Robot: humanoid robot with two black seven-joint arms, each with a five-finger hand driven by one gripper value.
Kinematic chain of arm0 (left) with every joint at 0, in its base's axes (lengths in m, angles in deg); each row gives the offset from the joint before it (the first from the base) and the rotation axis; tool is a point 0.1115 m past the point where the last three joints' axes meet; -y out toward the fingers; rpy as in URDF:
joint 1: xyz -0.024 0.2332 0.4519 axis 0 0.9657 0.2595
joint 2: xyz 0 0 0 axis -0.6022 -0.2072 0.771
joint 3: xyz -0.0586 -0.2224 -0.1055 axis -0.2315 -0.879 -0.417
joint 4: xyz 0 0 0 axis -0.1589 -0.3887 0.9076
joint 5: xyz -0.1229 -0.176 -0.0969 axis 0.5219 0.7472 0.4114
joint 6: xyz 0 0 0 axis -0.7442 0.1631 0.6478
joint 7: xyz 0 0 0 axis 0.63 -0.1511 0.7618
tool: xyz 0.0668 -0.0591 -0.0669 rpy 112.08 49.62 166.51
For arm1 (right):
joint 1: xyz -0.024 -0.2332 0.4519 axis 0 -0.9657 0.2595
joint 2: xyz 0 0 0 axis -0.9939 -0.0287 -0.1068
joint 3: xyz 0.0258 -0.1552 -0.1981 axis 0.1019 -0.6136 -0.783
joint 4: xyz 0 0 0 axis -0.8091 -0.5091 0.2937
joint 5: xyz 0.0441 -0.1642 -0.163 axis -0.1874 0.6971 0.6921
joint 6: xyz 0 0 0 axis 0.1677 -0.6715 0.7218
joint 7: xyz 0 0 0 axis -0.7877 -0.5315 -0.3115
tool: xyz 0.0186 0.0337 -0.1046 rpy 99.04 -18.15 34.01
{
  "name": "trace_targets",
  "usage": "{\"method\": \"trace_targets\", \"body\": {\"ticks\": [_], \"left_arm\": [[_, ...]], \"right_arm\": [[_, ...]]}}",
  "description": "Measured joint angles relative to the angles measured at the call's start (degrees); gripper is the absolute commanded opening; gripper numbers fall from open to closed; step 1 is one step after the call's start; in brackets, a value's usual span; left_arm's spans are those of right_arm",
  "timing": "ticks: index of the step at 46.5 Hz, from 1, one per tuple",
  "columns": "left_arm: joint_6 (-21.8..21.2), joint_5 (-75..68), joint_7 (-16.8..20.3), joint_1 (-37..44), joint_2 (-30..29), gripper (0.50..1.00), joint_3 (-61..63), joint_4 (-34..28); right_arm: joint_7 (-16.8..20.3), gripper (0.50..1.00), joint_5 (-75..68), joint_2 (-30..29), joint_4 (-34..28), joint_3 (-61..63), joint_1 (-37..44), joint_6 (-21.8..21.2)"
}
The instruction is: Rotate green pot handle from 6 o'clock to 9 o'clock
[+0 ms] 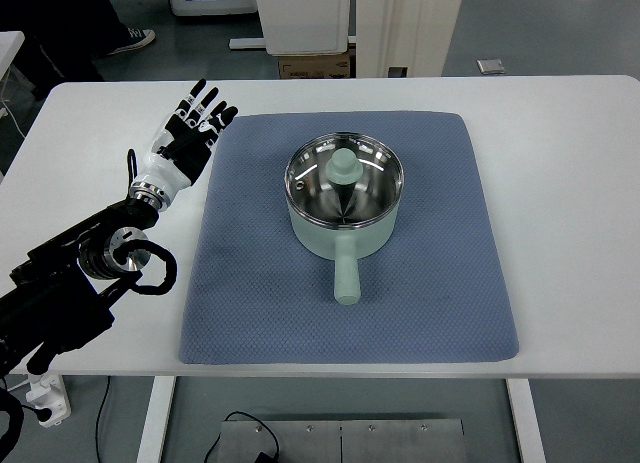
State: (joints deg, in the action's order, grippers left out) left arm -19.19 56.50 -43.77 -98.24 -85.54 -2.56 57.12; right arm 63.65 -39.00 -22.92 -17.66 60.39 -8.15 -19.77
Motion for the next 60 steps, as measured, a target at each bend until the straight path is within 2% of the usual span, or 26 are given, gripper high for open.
{"method": "trace_targets", "body": {"ticks": [60], "left_arm": [[-0.28, -0.15, 0.52, 0.0, -0.6, 1.0, -0.11, -0.02]], "right_arm": [[0.0, 1.0, 0.0, 0.0, -0.02, 0.0, -0.01, 0.0]]}}
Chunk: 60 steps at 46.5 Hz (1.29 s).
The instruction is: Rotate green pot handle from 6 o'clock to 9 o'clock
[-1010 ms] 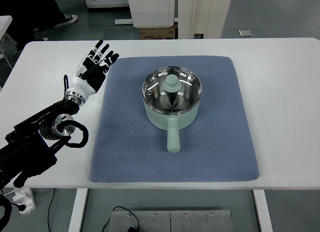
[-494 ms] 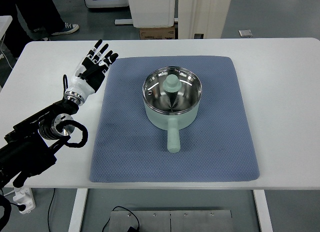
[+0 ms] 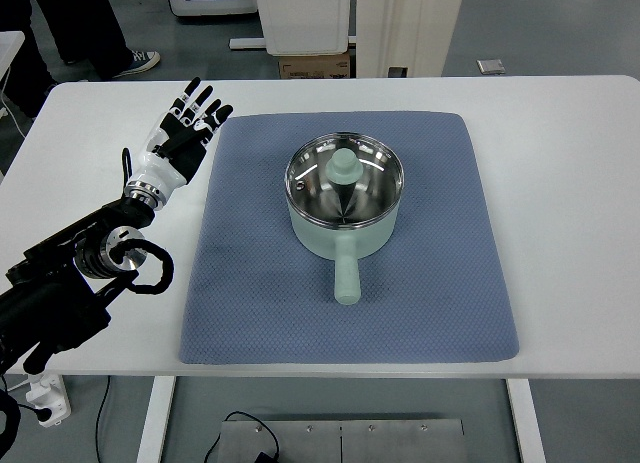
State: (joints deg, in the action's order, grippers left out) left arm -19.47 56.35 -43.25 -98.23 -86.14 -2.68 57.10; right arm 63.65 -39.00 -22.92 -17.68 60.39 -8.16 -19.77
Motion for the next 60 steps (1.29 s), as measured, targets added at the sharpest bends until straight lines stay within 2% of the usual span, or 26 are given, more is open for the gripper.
{"method": "trace_targets", "body": {"ticks": [26, 44, 49, 60], "left_arm": [[1.03, -0.56, 0.07, 0.0, -1.27, 1.0, -2.99, 0.08], [8.91, -4.62, 0.88, -0.64, -4.99, 1.0, -5.39, 1.08], [9.55, -8.21, 2.59, -1.2, -5.53, 1.0, -7.4, 2.55], [9.61, -11.51, 2.85, -5.37, -9.97, 1.0, -9.73, 10.42]], "right_arm": [[0.0, 1.0, 0.0, 0.0, 0.01, 0.0, 0.05, 0.0], [0.0, 1.0, 0.0, 0.0, -0.01, 0.0, -0.01, 0.0], [0.0, 1.0, 0.0, 0.0, 0.01, 0.0, 0.04, 0.0], [0.01, 1.0, -0.01, 0.0, 0.01, 0.0, 0.03, 0.0]]}}
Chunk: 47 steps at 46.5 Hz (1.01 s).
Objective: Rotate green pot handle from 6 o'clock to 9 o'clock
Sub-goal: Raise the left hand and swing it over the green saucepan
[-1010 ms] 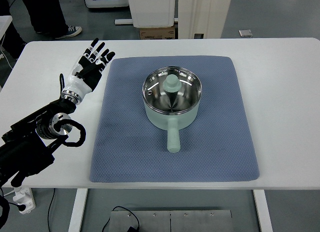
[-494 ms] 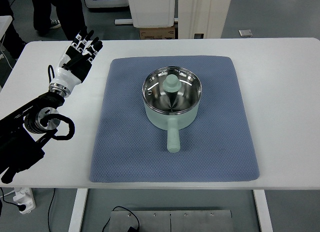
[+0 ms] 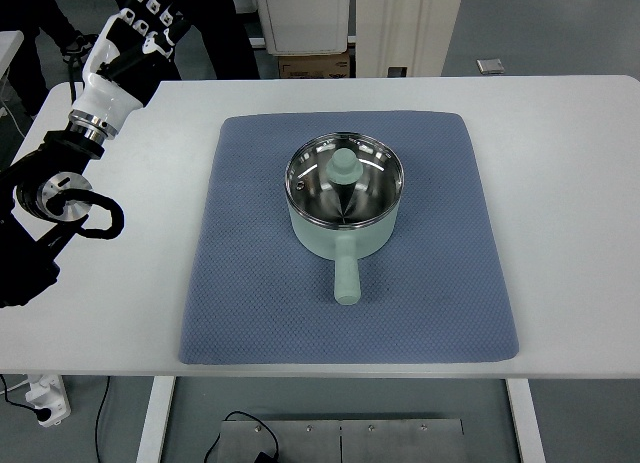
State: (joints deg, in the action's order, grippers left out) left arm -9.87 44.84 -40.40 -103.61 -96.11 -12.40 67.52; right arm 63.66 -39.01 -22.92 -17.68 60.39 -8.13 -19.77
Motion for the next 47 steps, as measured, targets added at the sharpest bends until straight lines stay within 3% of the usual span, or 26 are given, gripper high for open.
{"method": "trace_targets", "body": {"ticks": [27, 47], "left_arm": [[0.24, -14.45, 0.16, -12.02, -9.06, 1.0, 1.68, 19.82], [2.19, -21.28, 0.13, -24.86, -13.21, 1.0, 17.24, 30.82]], "right_arm": [[0.0, 1.0, 0.01, 0.0, 0.01, 0.0, -0.05, 0.0], [0.01, 1.0, 0.01, 0.0, 0.0, 0.0, 0.02, 0.0]]}}
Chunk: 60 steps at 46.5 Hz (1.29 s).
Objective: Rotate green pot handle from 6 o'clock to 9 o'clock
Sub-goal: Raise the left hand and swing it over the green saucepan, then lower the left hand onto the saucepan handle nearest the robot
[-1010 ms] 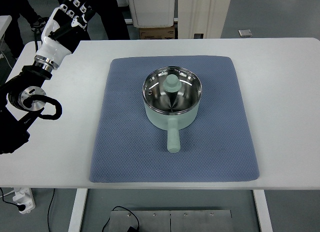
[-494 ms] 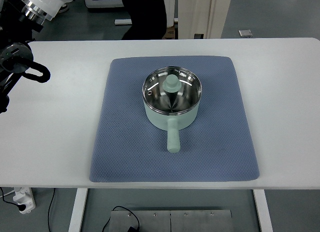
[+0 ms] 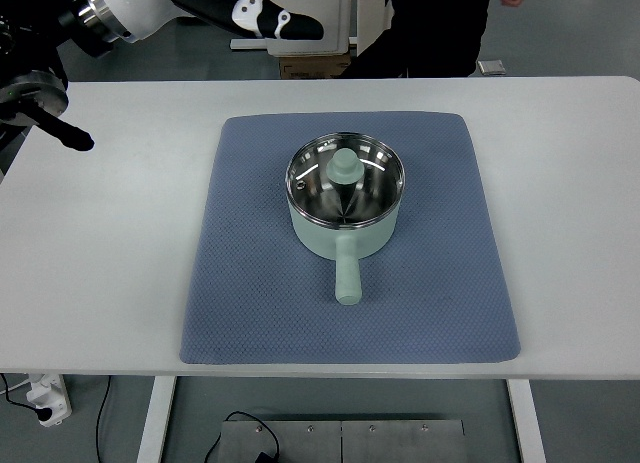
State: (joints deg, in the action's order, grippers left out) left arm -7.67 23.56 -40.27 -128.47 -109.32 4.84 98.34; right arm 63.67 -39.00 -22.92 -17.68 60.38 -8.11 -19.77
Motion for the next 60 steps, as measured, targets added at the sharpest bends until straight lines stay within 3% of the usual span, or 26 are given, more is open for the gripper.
{"method": "trace_targets", "body": {"ticks": [20, 60], "left_arm": [[5.4, -12.24, 0.15, -7.86, 3.37, 1.0, 8.01, 2.09], [10.73, -37.3, -0.11, -6.51, 15.48, 1.0, 14.44, 2.51]], "right_arm": [[0.0, 1.0, 0.0, 0.0, -0.01, 0.0, -0.03, 0.0], [-0.01, 1.0, -0.01, 0.0, -0.01, 0.0, -0.01, 0.0]]}}
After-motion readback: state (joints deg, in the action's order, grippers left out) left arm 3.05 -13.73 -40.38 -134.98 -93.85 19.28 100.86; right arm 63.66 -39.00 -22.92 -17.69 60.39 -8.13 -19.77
